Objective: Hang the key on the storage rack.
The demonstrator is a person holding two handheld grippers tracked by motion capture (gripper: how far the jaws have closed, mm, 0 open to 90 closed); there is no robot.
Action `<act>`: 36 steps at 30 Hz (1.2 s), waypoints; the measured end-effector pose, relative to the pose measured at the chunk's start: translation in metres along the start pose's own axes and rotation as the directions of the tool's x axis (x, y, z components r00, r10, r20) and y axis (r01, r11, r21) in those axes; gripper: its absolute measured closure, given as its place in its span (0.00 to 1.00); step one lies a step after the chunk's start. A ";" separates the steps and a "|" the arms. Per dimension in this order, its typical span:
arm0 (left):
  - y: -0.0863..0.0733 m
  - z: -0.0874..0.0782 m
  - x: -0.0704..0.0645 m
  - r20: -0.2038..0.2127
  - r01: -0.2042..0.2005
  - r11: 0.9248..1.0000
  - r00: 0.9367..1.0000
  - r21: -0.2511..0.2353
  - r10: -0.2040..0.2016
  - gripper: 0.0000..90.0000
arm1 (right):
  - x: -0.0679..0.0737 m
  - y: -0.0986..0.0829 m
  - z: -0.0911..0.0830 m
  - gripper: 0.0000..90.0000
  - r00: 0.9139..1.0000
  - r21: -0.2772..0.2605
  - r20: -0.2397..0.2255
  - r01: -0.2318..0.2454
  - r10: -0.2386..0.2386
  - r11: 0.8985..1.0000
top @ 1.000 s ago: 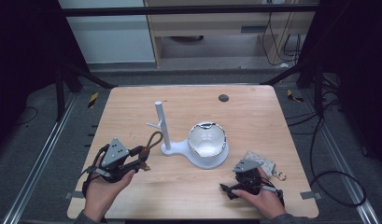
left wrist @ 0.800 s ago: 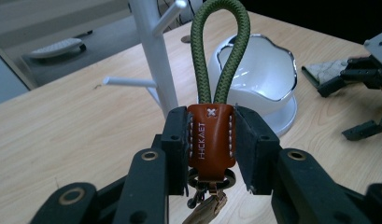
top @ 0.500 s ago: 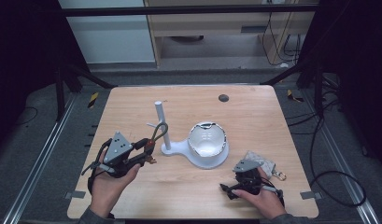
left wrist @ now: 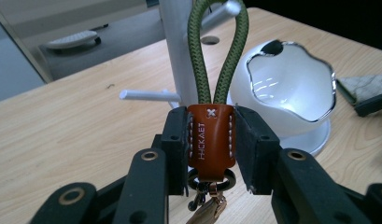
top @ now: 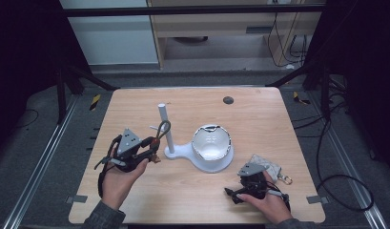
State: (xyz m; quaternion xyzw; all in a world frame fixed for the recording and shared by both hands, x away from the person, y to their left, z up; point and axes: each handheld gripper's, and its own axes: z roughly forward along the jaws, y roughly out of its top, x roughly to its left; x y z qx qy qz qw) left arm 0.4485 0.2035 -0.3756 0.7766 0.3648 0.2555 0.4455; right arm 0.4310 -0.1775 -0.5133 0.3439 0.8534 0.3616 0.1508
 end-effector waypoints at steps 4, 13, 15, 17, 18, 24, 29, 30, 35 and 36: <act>-0.003 0.007 0.003 -0.004 0.009 1.000 1.000 0.010 -0.009 0.73 | 0.000 0.000 0.000 0.00 1.000 0.000 0.000 0.000 0.000 1.000; -0.005 0.025 0.003 -0.003 0.025 0.999 1.000 0.036 -0.025 0.73 | 0.000 0.000 0.000 0.00 1.000 -0.002 0.000 0.000 0.000 1.000; -0.004 0.028 0.004 -0.005 0.028 0.999 1.000 0.041 -0.028 0.73 | 0.000 0.000 0.000 0.00 1.000 0.000 0.000 0.000 0.000 1.000; -0.004 0.032 0.004 -0.005 0.034 0.999 0.999 0.042 -0.034 0.73 | 0.000 0.000 0.000 0.00 1.000 0.000 0.000 -0.001 0.001 1.000; -0.004 0.035 0.004 -0.004 0.034 0.998 0.999 0.046 -0.034 0.73 | 0.000 0.000 0.000 0.00 1.000 0.000 0.000 0.000 0.000 1.000; -0.004 0.043 0.005 -0.009 0.046 0.998 0.999 0.047 -0.045 0.73 | 0.000 0.000 0.000 0.00 1.000 0.000 0.000 0.000 0.000 1.000; -0.004 0.045 0.007 -0.009 0.051 0.998 0.999 0.047 -0.051 0.73 | 0.000 0.000 0.000 0.00 1.000 0.000 0.000 0.000 0.000 1.000; -0.004 0.045 0.007 -0.009 0.051 0.998 0.999 0.047 -0.051 0.73 | 0.000 0.000 0.000 0.00 1.000 0.000 0.000 -0.001 0.001 1.000; -0.004 0.047 0.006 -0.006 0.052 0.998 0.999 0.046 -0.052 0.73 | 0.000 0.000 0.000 0.00 1.000 0.000 0.000 -0.001 0.001 1.000; -0.004 0.047 0.006 -0.004 0.055 0.997 0.998 0.045 -0.055 0.73 | 0.000 0.000 0.000 0.00 1.000 0.000 0.000 0.000 0.000 1.000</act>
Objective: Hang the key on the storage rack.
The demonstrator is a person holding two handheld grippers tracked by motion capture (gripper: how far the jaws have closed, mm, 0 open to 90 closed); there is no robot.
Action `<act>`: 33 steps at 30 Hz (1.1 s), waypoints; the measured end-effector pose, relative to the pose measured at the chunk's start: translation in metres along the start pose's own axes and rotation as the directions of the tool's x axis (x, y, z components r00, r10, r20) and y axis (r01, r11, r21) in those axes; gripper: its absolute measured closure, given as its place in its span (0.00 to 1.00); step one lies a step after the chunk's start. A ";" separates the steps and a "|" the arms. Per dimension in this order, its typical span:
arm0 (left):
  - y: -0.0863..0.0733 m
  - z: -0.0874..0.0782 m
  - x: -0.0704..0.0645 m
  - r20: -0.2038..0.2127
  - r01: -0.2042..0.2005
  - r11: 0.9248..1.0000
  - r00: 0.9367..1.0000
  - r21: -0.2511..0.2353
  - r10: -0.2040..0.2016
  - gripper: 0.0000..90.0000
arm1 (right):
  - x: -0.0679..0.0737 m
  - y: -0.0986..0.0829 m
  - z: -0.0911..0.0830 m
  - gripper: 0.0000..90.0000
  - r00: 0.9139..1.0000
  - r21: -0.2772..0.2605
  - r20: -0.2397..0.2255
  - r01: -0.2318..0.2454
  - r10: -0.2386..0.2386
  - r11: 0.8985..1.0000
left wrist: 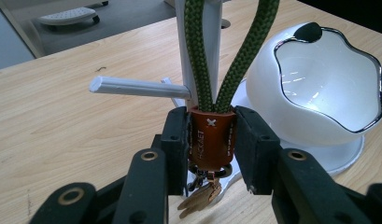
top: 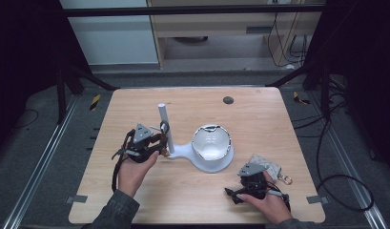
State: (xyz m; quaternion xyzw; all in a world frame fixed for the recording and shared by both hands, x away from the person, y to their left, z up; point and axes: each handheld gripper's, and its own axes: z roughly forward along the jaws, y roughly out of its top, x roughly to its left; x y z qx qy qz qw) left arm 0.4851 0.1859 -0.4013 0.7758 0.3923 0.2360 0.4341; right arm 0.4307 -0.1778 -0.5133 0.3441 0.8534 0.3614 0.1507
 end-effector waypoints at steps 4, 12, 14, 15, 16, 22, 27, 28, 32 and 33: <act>0.000 0.002 0.000 0.001 0.003 1.000 1.000 0.004 -0.003 0.73 | 0.000 0.000 0.000 0.00 1.000 0.000 0.002 0.001 -0.001 1.000; 0.000 0.002 0.000 0.005 0.006 1.000 1.000 0.009 -0.006 0.71 | 0.000 0.000 0.000 0.00 1.000 0.001 0.002 -0.001 0.001 1.000; 0.000 0.001 0.000 0.005 0.011 1.000 1.000 0.008 -0.011 0.68 | 0.000 0.000 0.000 0.00 1.000 0.001 0.002 -0.002 0.002 1.000; 0.000 0.000 -0.001 0.006 0.011 1.000 1.000 0.011 -0.011 0.66 | 0.000 0.000 -0.001 0.00 1.000 0.002 0.002 -0.003 0.003 1.000; -0.001 -0.002 -0.002 0.011 0.010 1.000 1.000 0.014 -0.010 0.62 | 0.000 0.000 -0.001 0.00 1.000 0.002 0.003 -0.002 0.002 1.000; -0.009 -0.009 -0.004 0.009 -0.018 0.999 1.000 0.047 0.017 0.49 | -0.001 -0.001 -0.002 0.03 1.000 0.005 -0.004 0.001 -0.001 1.000; -0.025 -0.014 0.001 0.015 -0.026 0.994 1.000 0.103 0.025 0.29 | -0.001 0.009 -0.017 0.07 0.999 0.009 0.030 0.037 -0.037 0.999; -0.028 -0.014 0.002 0.013 -0.030 0.993 1.000 0.115 0.028 0.29 | -0.001 0.009 -0.017 0.07 0.999 0.009 0.030 0.037 -0.037 0.999; -0.043 -0.010 0.010 0.011 -0.029 0.987 1.000 0.159 0.028 0.17 | -0.007 0.021 -0.034 0.08 0.995 0.006 0.070 0.066 -0.066 0.998; -0.045 -0.009 0.012 0.010 -0.020 0.987 1.000 0.160 0.018 0.15 | -0.008 0.023 -0.037 0.08 0.995 0.014 0.076 0.069 -0.070 0.998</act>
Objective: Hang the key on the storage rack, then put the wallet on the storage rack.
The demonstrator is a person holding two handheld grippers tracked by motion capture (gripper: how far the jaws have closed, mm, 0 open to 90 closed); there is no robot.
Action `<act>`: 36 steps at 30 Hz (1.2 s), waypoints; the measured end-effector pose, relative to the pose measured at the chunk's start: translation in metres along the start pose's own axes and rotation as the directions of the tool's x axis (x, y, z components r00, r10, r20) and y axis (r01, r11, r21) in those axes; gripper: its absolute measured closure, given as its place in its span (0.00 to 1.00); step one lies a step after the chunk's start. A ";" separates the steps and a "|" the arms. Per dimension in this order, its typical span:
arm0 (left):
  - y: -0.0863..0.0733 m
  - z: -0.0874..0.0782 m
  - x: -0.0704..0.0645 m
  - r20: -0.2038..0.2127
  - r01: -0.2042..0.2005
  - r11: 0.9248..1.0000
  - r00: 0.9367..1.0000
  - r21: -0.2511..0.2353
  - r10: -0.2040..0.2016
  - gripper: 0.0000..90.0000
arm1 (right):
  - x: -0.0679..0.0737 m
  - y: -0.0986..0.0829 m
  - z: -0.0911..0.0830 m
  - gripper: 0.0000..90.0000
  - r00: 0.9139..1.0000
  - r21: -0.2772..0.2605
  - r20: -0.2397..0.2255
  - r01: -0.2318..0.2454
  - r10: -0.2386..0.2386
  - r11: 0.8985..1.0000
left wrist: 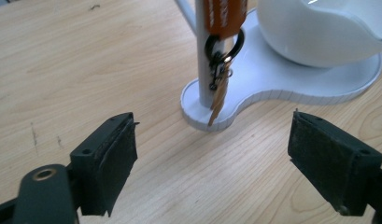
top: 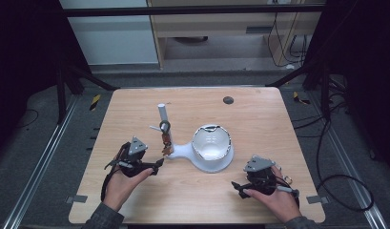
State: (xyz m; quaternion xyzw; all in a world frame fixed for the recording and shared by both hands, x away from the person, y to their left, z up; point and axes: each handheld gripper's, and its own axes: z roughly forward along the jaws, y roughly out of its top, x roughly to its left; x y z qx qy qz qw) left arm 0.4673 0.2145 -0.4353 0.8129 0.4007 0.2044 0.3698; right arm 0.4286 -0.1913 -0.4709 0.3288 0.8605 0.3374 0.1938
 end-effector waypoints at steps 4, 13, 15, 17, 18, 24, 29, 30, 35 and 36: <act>-0.007 0.005 0.006 0.006 0.011 1.000 1.000 0.013 -0.011 0.12 | -0.010 0.006 -0.009 0.09 1.000 0.040 0.022 0.008 -0.009 0.999; -0.032 0.023 0.031 -0.024 0.036 0.997 0.999 0.063 -0.034 0.08 | -0.031 0.006 -0.025 0.13 0.999 0.149 0.043 0.017 -0.023 0.989; -0.035 0.023 0.038 -0.034 0.042 0.997 0.999 0.069 -0.040 0.08 | -0.037 0.004 -0.028 0.15 0.998 0.176 0.056 -0.009 -0.001 0.984; -0.038 0.024 0.042 -0.037 0.055 0.996 0.998 0.074 -0.052 0.08 | -0.044 0.001 -0.032 0.19 0.998 0.209 0.056 -0.039 0.028 0.977; -0.040 0.025 0.044 -0.043 0.059 0.995 0.998 0.076 -0.056 0.08 | -0.044 0.001 -0.032 0.19 0.998 0.209 0.056 -0.039 0.028 0.977; -0.051 0.029 0.054 -0.053 0.076 0.991 0.996 0.112 -0.071 0.08 | -0.059 -0.010 -0.037 0.30 0.996 0.262 0.050 -0.083 0.072 0.961; -0.054 0.030 0.055 -0.060 0.081 0.990 0.995 0.116 -0.075 0.08 | -0.070 -0.014 -0.038 0.31 0.997 0.287 0.042 -0.081 0.072 0.954; -0.054 0.030 0.055 -0.060 0.081 0.990 0.995 0.116 -0.075 0.08 | -0.070 -0.014 -0.038 0.31 0.997 0.287 0.042 -0.081 0.072 0.954; -0.058 0.033 0.053 -0.056 0.071 0.988 0.996 0.134 -0.064 0.08 | -0.081 -0.018 -0.034 0.27 0.997 0.327 0.022 -0.079 0.076 0.942; -0.059 0.034 0.053 -0.054 0.073 0.987 0.996 0.140 -0.066 0.08 | -0.081 -0.018 -0.034 0.27 0.997 0.327 0.022 -0.079 0.076 0.942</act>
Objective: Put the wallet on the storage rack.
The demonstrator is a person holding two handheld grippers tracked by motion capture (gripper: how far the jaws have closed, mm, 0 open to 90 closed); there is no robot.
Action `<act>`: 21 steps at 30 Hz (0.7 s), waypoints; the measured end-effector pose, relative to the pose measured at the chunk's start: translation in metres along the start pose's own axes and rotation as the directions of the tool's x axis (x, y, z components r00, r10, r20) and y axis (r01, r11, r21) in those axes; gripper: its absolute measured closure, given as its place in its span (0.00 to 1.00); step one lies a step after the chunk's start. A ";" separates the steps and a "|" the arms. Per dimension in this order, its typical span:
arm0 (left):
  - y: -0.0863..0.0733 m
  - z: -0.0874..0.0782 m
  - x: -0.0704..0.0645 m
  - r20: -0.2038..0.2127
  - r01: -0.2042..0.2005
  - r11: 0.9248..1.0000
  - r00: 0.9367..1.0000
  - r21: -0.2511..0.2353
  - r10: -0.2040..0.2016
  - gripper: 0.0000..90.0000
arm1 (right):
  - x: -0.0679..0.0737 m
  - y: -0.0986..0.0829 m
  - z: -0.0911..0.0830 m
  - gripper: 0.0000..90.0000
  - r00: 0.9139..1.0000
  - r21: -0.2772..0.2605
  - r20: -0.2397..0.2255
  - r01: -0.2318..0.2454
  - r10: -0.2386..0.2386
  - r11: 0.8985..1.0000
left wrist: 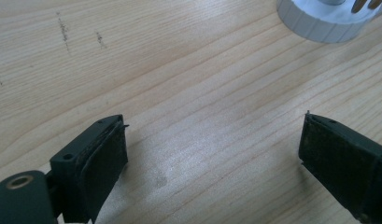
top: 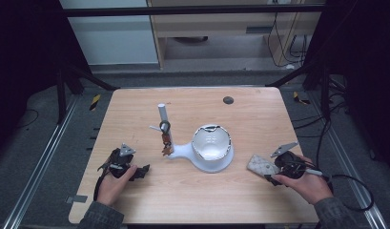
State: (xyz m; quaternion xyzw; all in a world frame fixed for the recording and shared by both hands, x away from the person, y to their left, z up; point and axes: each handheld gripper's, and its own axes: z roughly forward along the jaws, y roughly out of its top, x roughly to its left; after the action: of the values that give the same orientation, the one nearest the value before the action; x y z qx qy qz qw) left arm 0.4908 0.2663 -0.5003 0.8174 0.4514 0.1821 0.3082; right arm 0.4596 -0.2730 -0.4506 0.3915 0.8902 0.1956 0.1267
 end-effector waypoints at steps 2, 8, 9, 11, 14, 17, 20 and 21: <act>-0.001 0.001 0.000 -0.003 -0.002 1.000 1.000 -0.006 0.002 0.08 | -0.003 0.000 0.002 0.25 1.000 0.011 -0.012 0.009 -0.009 1.000; -0.004 0.003 -0.001 0.002 -0.007 0.999 1.000 -0.035 0.007 0.03 | -0.012 0.000 0.009 0.22 0.998 0.036 -0.058 0.026 -0.024 0.999; -0.005 0.003 -0.001 0.002 -0.008 0.999 1.000 -0.041 0.008 0.03 | -0.012 0.000 0.010 0.22 0.998 0.038 -0.057 0.024 -0.022 0.999; -0.005 0.003 0.000 0.002 -0.008 0.999 1.000 -0.043 0.008 0.03 | -0.014 -0.001 0.012 0.23 0.998 0.045 -0.064 0.025 -0.022 0.999; -0.005 0.004 -0.001 0.002 -0.005 0.999 1.000 -0.047 0.005 0.03 | -0.016 -0.001 0.015 0.23 0.997 0.057 -0.068 0.024 -0.021 0.998; -0.005 0.004 -0.001 0.003 -0.007 0.999 1.000 -0.047 0.007 0.02 | -0.017 -0.002 0.017 0.24 0.997 0.062 -0.069 0.027 -0.023 0.998; -0.005 0.004 -0.001 0.002 -0.010 0.999 1.000 -0.048 0.010 0.02 | -0.018 -0.002 0.018 0.24 0.997 0.063 -0.070 0.027 -0.023 0.998; -0.005 0.004 -0.001 0.003 -0.010 0.999 1.000 -0.049 0.010 0.02 | -0.018 -0.002 0.018 0.24 0.997 0.064 -0.072 0.028 -0.024 0.998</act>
State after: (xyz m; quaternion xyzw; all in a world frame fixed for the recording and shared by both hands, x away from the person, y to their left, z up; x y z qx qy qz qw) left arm 0.4895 0.2666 -0.5069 0.8121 0.4422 0.1934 0.3278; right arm 0.4772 -0.2827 -0.4665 0.3766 0.9050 0.1786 0.0848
